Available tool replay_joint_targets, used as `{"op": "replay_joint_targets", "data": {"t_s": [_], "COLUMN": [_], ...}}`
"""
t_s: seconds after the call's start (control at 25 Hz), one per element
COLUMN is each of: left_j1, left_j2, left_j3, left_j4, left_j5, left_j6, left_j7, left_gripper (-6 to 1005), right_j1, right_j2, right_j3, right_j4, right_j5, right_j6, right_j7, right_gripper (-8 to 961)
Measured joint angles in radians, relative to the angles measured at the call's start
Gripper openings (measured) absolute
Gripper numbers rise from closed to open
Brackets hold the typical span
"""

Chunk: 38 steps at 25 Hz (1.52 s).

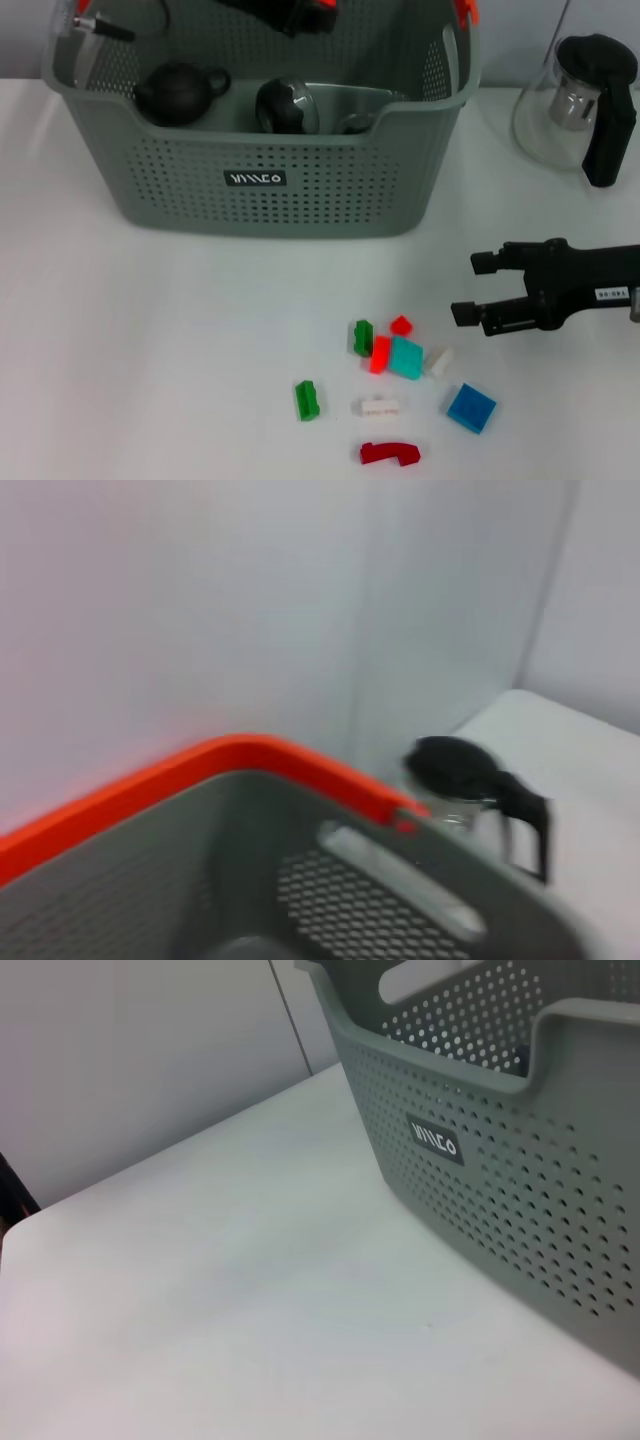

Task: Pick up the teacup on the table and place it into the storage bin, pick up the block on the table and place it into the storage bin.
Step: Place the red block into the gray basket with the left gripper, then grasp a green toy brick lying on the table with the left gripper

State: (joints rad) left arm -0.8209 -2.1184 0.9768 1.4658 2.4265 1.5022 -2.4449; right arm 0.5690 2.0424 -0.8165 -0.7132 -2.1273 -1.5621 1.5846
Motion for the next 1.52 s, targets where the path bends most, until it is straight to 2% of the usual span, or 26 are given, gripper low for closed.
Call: {"op": "replay_joint_targets", "data": {"t_s": [0.12, 0.36, 0.64, 0.88, 0.92, 1.04, 1.16, 1.24, 1.32, 1.44, 1.52], "left_j1": [-0.022, -0.055, -0.066, -0.060, -0.060, -0.047, -0.015, 0.030, 0.073, 0.153, 0.192], "left_j2": [0.022, 0.022, 0.007, 0.010, 0.011, 0.013, 0.000, -0.025, -0.041, -0.052, -0.054], "left_j3": [0.002, 0.035, 0.043, 0.041, 0.040, 0.036, 0.038, 0.040, 0.040, 0.050, 0.054], "left_j4": [-0.141, -0.309, -0.363, -0.355, -0.348, -0.269, -0.134, 0.012, 0.112, 0.230, 0.262], "left_j5": [0.001, 0.061, 0.109, 0.114, 0.114, 0.108, 0.089, 0.049, -0.006, -0.135, -0.204], "left_j6": [-0.113, -0.285, -0.389, -0.409, -0.405, -0.330, -0.190, -0.042, 0.050, 0.187, 0.252], "left_j7": [0.018, 0.032, 0.025, 0.024, 0.024, 0.032, 0.063, 0.120, 0.161, 0.224, 0.259], "left_gripper": [281, 305, 334, 358, 407, 553, 659, 717, 774, 844, 870], "right_j1": [0.000, 0.001, 0.000, -0.001, -0.001, -0.002, -0.002, -0.002, -0.002, -0.003, -0.003], "right_j2": [0.000, 0.001, 0.001, -0.002, -0.002, -0.002, -0.004, -0.005, -0.006, -0.006, -0.005], "right_j3": [-0.003, -0.005, -0.007, -0.001, 0.000, 0.000, 0.001, 0.001, 0.000, 0.000, 0.000], "right_j4": [0.000, 0.000, 0.000, 0.010, 0.011, 0.011, 0.011, 0.011, 0.011, 0.011, 0.011], "right_j5": [0.000, 0.000, -0.002, -0.002, -0.002, -0.002, -0.002, -0.002, -0.002, -0.001, -0.001], "right_j6": [0.001, -0.002, -0.004, -0.005, -0.005, -0.006, -0.005, -0.002, 0.003, 0.013, 0.014], "right_j7": [0.000, 0.003, 0.005, 0.003, 0.002, 0.002, 0.002, 0.002, 0.001, 0.001, 0.000], "right_gripper": [947, 947, 947, 946, 946, 946, 946, 946, 947, 947, 947]}}
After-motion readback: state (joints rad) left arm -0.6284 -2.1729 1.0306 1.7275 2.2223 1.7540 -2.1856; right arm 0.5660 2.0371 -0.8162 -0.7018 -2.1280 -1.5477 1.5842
